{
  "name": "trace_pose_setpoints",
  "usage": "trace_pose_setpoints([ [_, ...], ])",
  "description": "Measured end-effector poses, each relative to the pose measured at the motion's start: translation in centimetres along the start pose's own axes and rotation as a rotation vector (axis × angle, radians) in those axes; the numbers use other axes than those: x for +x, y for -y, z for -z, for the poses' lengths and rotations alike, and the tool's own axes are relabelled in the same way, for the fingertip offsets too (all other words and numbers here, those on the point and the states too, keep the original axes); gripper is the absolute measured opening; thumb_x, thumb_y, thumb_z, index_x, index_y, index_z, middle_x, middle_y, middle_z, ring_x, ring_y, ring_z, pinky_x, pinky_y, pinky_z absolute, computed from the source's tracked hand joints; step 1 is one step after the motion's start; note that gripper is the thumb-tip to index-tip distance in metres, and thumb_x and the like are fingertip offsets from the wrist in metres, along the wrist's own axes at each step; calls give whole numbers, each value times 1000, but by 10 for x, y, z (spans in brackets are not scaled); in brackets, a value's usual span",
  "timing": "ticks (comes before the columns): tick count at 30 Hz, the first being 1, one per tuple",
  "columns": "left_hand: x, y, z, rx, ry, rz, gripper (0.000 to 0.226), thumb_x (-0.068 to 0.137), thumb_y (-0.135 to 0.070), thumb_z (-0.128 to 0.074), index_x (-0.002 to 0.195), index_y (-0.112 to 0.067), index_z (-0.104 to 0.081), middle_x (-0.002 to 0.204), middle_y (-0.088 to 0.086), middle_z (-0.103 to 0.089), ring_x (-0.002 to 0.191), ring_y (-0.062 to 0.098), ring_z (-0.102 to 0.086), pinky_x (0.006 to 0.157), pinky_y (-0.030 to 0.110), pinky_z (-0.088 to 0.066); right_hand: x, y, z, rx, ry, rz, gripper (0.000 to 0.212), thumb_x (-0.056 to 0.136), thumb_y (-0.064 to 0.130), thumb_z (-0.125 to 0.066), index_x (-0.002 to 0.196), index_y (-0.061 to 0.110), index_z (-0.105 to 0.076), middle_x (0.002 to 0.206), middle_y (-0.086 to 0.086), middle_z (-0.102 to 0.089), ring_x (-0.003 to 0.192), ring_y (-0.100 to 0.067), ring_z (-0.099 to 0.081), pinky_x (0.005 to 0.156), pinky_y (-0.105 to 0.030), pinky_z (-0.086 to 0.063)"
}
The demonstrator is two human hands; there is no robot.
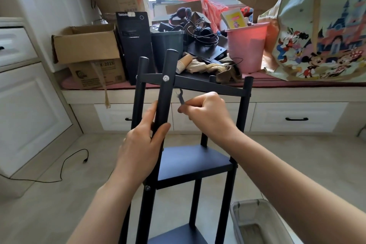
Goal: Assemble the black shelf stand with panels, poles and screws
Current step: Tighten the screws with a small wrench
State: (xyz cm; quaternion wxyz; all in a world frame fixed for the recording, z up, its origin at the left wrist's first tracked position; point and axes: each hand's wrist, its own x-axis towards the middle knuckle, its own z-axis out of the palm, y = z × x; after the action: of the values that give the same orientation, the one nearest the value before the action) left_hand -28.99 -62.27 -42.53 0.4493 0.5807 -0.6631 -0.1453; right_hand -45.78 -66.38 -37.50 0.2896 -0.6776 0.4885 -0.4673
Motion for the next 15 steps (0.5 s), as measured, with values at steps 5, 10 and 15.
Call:
trace_pose_setpoints([
  [5,-2,-1,-3,-15,-7,-26,60,98,-49,-51,141,-69,-14,108,-2,-68,93,29,-68,84,53,-57,1,0,5,37,31,-55,14,87,21,-69,82,15,-80,60,3,-65,59,-5,-55,52,-17,-42],
  [10,-3,-4,-8,-58,2,-56,62,98,-44,-53,143,-65,-18,83,-7,-65,76,24,-68,76,51,-58,6,1,6,109,45,-58,12,87,22,-70,86,16,-81,56,8,-62,59,-5,-53,62,-25,-42],
  [15,-4,-4,-10,-23,-23,-53,63,98,-46,-53,147,-61,-18,82,-4,-67,71,22,-68,74,50,-58,11,0,4,146,-14,-8,12,88,20,-71,84,16,-81,57,7,-65,56,-2,-54,64,-25,-43],
])
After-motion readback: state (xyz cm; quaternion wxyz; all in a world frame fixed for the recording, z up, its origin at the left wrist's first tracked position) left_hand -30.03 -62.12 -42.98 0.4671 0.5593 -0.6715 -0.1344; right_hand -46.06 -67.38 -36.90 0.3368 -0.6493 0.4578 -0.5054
